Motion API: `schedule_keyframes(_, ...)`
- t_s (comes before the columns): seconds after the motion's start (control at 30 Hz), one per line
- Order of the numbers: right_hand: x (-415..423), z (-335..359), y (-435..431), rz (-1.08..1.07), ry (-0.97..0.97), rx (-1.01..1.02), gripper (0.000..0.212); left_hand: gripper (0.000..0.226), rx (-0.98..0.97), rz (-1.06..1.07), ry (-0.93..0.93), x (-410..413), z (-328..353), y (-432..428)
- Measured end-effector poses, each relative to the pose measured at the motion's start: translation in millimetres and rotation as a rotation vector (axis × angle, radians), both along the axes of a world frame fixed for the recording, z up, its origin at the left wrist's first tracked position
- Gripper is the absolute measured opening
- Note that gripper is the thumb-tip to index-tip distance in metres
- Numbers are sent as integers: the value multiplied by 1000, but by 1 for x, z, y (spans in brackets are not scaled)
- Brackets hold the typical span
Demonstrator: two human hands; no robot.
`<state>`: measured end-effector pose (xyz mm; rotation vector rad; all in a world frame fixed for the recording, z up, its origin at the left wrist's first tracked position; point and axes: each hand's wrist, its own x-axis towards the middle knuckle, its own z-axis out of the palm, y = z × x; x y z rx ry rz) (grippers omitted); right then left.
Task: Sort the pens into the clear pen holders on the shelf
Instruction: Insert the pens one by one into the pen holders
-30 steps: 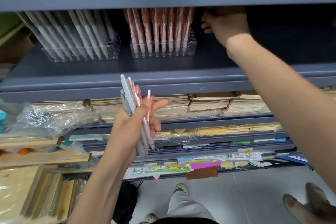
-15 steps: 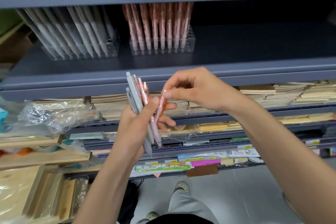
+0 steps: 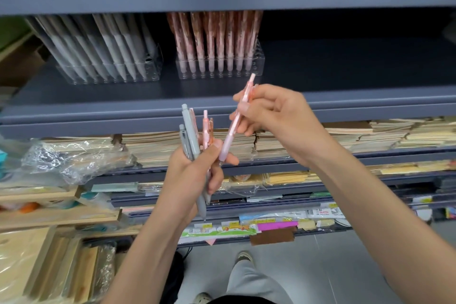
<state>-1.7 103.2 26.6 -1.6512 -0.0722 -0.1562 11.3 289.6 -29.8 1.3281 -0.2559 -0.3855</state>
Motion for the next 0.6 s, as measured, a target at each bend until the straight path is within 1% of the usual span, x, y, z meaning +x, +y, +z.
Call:
schedule_keyframes(0.07,5,4,-9,-85,-41,21,12,23,-9,11,39,3,1,-1)
schedule_keyframes(0.13,16,12,-24,-270,-118,95,10,25,-5,34,79,5,0,0)
schedule_keyframes(0.2,28,21,-40,-489,-216,133,6,33,-24,65,137,6,1,0)
schedule_keyframes(0.23,35,25,-48,-597,-263,136,10,39,-38,90,165,7,2,0)
schedule_keyframes(0.27,42,29,-53,-689,-306,130,18,39,-46,113,185,8,2,-1)
schedule_keyframes(0.3,49,32,-57,-738,-341,142,22,33,-45,127,195,9,3,-1)
schedule_keyframes(0.33,56,36,-59,-735,-371,185,22,26,-38,131,199,10,3,-1)
schedule_keyframes(0.37,63,39,-61,-685,-384,285,19,23,-26,128,200,11,3,-1)
schedule_keyframes(0.4,72,43,-62,-621,-367,452,17,25,-9,121,200,13,4,0)
schedule_keyframes(0.43,82,46,-63,-578,-330,611,22,30,17,113,198,15,4,1)
schedule_keyframes(0.47,91,48,-64,-572,-281,681,28,35,48,105,195,17,4,2)
schedule_keyframes(0.5,98,48,-64,-586,-246,668,33,35,76,96,189,18,4,3)
schedule_keyframes(0.53,104,48,-63,-619,-224,589,36,35,98,88,177,19,4,3)
schedule_keyframes(0.57,110,47,-64,-653,-206,468,37,34,110,80,164,20,4,2)
schedule_keyframes(0.6,113,45,-65,-686,-193,284,38,35,111,74,147,20,3,2)
